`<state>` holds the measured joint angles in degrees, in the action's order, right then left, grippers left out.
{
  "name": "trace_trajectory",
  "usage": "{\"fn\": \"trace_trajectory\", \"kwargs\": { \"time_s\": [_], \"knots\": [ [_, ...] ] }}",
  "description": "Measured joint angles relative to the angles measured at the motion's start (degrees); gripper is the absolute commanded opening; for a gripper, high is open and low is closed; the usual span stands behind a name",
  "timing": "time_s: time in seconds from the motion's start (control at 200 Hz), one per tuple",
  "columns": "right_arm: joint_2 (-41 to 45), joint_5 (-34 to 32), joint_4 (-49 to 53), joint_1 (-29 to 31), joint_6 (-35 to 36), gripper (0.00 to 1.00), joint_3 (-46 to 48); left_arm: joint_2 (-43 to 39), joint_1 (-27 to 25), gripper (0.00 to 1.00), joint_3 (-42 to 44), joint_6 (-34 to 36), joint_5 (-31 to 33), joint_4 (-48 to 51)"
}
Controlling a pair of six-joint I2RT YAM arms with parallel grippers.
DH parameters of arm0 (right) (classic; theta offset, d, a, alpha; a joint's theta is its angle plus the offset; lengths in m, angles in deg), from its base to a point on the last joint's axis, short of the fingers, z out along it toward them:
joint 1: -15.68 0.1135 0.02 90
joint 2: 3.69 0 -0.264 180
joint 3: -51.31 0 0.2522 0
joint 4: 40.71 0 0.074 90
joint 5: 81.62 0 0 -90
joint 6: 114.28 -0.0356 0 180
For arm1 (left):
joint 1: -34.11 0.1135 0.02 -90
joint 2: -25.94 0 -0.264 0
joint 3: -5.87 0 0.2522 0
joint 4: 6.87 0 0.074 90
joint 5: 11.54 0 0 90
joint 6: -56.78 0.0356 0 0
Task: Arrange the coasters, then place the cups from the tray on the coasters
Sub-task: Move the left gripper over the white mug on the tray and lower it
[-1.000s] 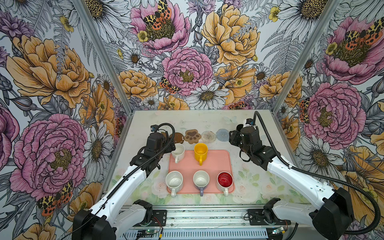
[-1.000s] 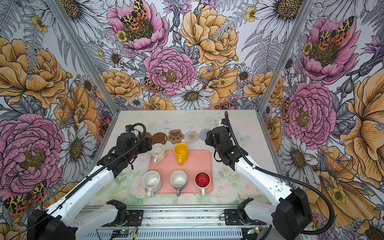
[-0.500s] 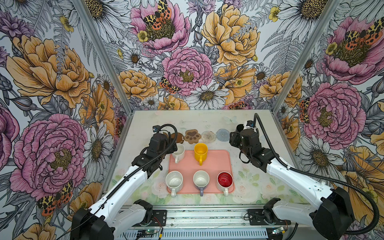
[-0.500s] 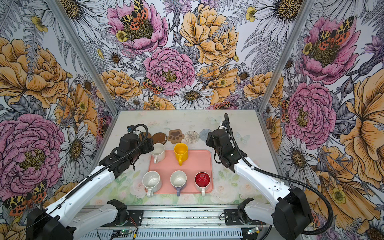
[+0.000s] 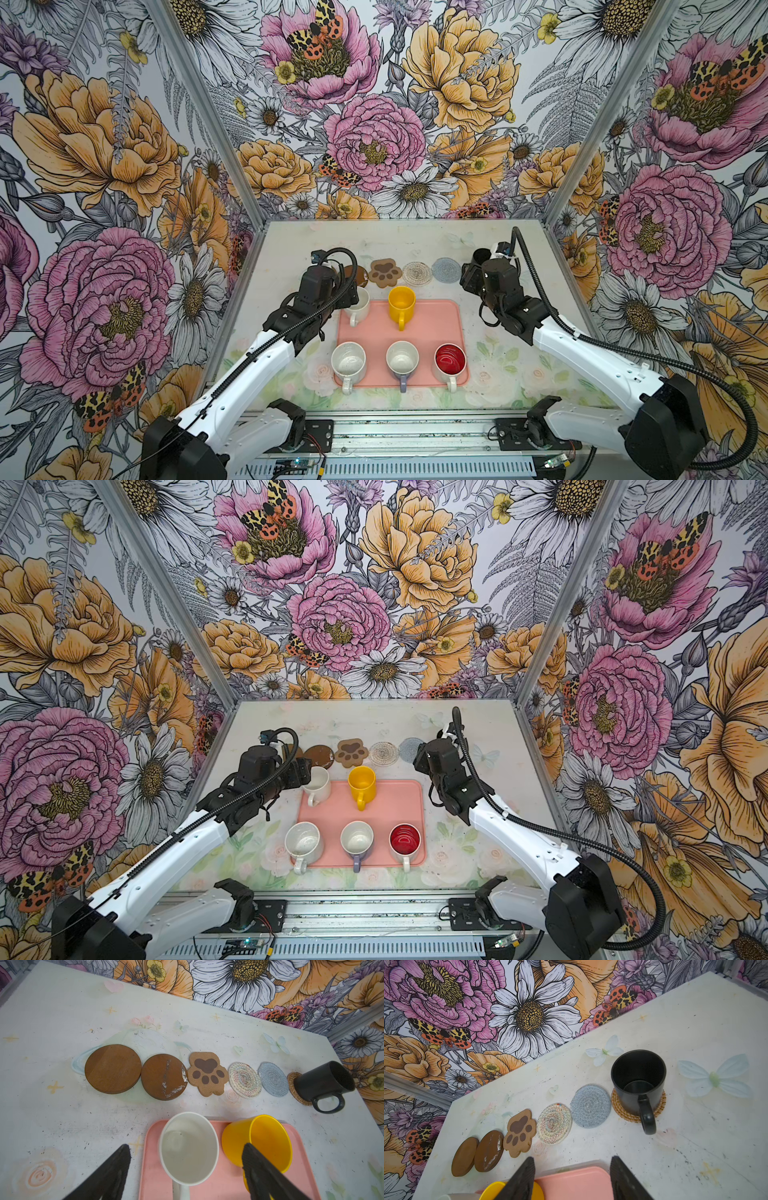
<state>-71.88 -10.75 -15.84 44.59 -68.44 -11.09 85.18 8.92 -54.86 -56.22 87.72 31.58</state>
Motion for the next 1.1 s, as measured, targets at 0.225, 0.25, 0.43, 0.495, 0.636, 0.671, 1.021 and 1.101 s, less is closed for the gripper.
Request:
{"fn": "trace_trajectory", "kwargs": {
  "time_s": [0.225,0.25,0.43,0.495,0.636,0.671,1.021,1.101],
  "knots": [
    [-0.09,-0.17,-0.26,-1.38,-0.09,0.63,0.61,-0.04,-1.75,0.84,-1.07,1.92,-5.66,3.78],
    [-0.09,-0.17,-0.28,-1.55,-0.20,0.63,0.61,-0.13,-1.99,0.84,-1.16,1.99,-5.97,4.28],
    [-0.39,-0.11,-0.61,-2.25,-0.46,0.64,0.92,-1.60,-3.61,0.83,-1.75,1.38,-6.21,8.68],
    [-0.87,0.20,-0.85,-2.38,-0.61,0.64,0.94,-1.88,-4.13,0.83,-1.79,0.79,-6.19,10.19],
    [-1.86,1.05,-1.31,-2.75,-1.11,0.64,1.09,-1.86,-4.90,0.83,-1.81,-0.07,-6.21,13.42],
    [-2.05,1.42,-1.51,-2.97,-1.29,0.64,1.20,-1.84,-5.07,0.82,-1.81,-0.26,-6.19,14.03],
    [-3.26,4.72,-3.32,-3.87,-2.08,0.63,1.31,2.64,-5.40,0.83,-1.79,-1.16,-6.14,15.89],
    [-3.30,5.14,-3.34,-3.87,-2.36,0.63,1.31,4.28,-5.44,0.83,-1.79,-1.16,-6.14,15.89]
  ]
}}
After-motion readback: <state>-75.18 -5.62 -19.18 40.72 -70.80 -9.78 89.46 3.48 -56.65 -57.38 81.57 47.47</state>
